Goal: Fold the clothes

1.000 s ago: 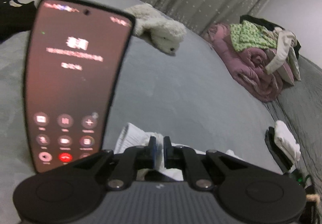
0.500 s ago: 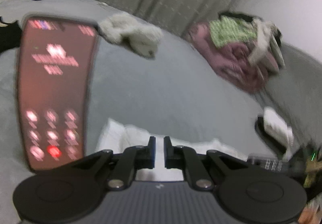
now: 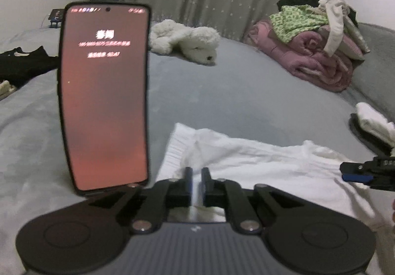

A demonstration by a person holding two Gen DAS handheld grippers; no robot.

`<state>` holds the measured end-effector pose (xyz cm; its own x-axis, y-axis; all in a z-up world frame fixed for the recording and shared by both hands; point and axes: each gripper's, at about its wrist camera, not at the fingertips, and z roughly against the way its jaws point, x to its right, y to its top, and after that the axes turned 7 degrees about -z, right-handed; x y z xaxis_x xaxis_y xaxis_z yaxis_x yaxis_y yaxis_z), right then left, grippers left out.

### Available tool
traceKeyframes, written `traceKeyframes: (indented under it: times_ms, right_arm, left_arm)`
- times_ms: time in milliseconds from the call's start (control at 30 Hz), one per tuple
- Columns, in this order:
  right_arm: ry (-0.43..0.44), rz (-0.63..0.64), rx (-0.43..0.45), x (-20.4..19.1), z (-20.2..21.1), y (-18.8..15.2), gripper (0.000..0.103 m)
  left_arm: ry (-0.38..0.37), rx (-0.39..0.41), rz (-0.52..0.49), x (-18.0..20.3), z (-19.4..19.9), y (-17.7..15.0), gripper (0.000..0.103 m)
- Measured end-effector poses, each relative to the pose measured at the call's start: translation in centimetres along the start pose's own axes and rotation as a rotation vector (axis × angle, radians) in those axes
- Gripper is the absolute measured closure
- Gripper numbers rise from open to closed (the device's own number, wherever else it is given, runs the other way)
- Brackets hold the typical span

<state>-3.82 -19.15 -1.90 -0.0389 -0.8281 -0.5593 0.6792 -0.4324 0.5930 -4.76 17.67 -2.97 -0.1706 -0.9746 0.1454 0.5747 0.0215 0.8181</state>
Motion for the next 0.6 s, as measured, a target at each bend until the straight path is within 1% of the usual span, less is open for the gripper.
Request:
traceKeyframes:
  times_ms: [67,133,167,233,267,333,367,400,433,533,600]
  right_arm:
    - [-0.015,0.026,0.013,0.3,0.2,-0.1,0.068]
    - [-0.043,0.065,0.02,0.5,0.1,-0.3,0.068]
    - [-0.059,0.081,0.018,0.8,0.0,-0.3,0.07]
    - [-0.08,0.092,0.022,1.0,-0.8,-0.1,0.073]
    - [-0.085,0.091,0.026,1.2,-1.1,0.2,0.076]
    - [-0.094,0.08,0.043,1.3,-0.7,0.9,0.074]
    - [-0.096,0.075,0.052,1.4,-0.3,1.1,0.07]
    - [-0.096,0.07,0.06,1.5,0.2,1.2,0.07]
    - [-0.092,0.063,0.062,1.7,0.6,1.4,0.069]
    - [-0.065,0.058,0.053,1.5,1.5,1.3,0.069]
    - [-0.051,0.098,0.041,1.1,2.0,0.7,0.069]
  left_arm:
    - [-0.029,0.019,-0.026,1.1,0.1,0.2,0.083]
    - [-0.03,0.013,-0.07,2.5,-0.8,0.3,0.078]
    - [-0.025,-0.001,-0.087,3.0,-1.4,0.4,0.076]
    - [-0.006,-0.054,-0.099,3.5,-2.9,0.3,0.075]
    - [0.003,-0.053,-0.103,3.6,-3.0,0.4,0.075]
    - [0.018,-0.05,-0.108,3.9,-3.2,0.5,0.074]
    - [0.014,-0.038,-0.104,4.0,-2.9,0.7,0.07]
    - [0.01,-0.025,-0.1,4.1,-2.6,0.8,0.068]
    - [0.003,-0.015,-0.097,4.2,-2.4,0.9,0.066]
    - [-0.045,0.003,-0.091,4.9,-1.9,1.0,0.066]
    - [-0.09,0.009,-0.127,5.9,-1.5,0.6,0.066]
